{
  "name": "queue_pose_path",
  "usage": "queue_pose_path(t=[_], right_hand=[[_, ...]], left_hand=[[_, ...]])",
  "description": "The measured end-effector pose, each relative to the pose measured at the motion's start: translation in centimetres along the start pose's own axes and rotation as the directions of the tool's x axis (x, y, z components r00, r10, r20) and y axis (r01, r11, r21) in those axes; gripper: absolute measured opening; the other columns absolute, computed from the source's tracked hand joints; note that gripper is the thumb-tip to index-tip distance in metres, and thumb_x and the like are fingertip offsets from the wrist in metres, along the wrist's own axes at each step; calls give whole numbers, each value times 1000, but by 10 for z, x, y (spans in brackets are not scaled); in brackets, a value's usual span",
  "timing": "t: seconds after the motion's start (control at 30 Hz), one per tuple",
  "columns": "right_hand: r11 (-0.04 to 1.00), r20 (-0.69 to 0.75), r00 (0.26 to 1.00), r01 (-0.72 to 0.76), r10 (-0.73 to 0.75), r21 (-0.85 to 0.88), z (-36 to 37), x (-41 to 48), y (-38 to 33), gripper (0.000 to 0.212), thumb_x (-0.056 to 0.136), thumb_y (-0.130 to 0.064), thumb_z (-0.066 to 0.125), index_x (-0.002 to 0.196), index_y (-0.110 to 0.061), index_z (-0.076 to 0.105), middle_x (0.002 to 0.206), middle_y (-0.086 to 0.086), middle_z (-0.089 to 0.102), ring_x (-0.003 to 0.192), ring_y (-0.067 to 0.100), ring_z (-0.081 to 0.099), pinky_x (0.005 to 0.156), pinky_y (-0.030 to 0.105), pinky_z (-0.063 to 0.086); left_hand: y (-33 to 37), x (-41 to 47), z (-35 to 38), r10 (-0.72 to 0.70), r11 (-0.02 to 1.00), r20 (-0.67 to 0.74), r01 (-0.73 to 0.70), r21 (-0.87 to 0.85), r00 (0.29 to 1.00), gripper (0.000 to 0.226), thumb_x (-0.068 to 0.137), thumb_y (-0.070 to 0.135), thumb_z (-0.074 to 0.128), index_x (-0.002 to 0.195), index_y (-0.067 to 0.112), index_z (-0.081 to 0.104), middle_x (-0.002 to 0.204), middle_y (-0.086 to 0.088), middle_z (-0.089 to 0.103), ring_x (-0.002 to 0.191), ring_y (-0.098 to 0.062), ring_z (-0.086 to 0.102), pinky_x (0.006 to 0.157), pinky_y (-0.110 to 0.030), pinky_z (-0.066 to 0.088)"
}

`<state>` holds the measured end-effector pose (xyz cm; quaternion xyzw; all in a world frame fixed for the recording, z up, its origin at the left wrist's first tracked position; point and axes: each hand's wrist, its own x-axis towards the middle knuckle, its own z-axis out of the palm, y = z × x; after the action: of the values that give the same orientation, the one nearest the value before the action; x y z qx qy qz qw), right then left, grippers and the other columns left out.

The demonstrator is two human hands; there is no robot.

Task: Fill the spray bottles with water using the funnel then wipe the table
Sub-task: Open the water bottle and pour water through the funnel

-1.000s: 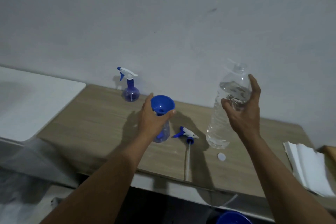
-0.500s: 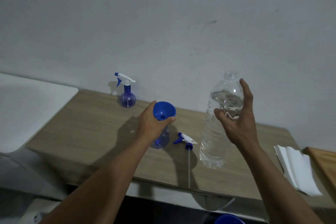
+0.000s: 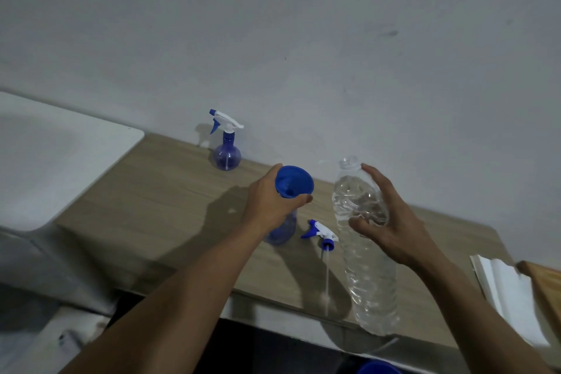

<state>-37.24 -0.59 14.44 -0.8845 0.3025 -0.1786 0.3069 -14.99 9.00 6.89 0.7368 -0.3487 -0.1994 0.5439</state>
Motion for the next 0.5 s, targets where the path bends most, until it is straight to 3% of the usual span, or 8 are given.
queue_pose_path(t=[0.1, 0.17, 0.27, 0.37, 0.5], right_hand=[[1000, 40, 999, 9, -9, 4, 1, 2, 0, 95, 84, -14, 78, 146, -60, 24, 114, -40, 55, 99, -14, 63, 77, 13, 51], [1000, 83, 996, 23, -23, -3, -2, 6, -2, 93, 84, -14, 78, 145, -59, 25, 118, -36, 57, 102, -12, 62, 76, 9, 50], [998, 158, 986, 51, -44, -38, -7, 12, -8, 93, 84, -12, 77, 142, -63, 25, 123, -49, 47, 104, -13, 61, 75, 8, 50], [995, 189, 981, 56, -40, -82, -12, 18, -8, 93, 82, -14, 78, 143, -62, 27, 129, -37, 51, 99, 0, 66, 79, 19, 56], [994, 226, 974, 51, -29, -93, -17, 25, -5, 91, 83, -14, 77, 142, -64, 28, 128, -17, 60, 86, 11, 70, 78, 37, 61]], left_hand=[[-2, 0, 1, 4, 1000, 9, -4, 0, 1000, 73, 65, 42, 89, 126, 22, 54, 97, 22, 54, 95, -7, 56, 71, -12, 41], [-4, 2, 1, 4, 1000, 16, -4, -8, 1000, 75, 64, 44, 89, 127, 23, 54, 103, 18, 57, 99, -9, 58, 75, -16, 43], [-2, 3, 1, -9, 1000, 30, 9, -7, 1000, 80, 64, 46, 89, 131, 23, 53, 110, 13, 59, 103, -11, 59, 81, -22, 45], [-4, 5, 0, -17, 1000, 40, 17, -4, 999, 87, 61, 51, 89, 135, 24, 51, 118, 11, 62, 106, -11, 61, 86, -24, 50], [-7, 7, 0, -7, 1000, 34, 8, -12, 999, 74, 62, 45, 90, 124, 22, 56, 105, 13, 62, 96, -9, 61, 71, -13, 45]])
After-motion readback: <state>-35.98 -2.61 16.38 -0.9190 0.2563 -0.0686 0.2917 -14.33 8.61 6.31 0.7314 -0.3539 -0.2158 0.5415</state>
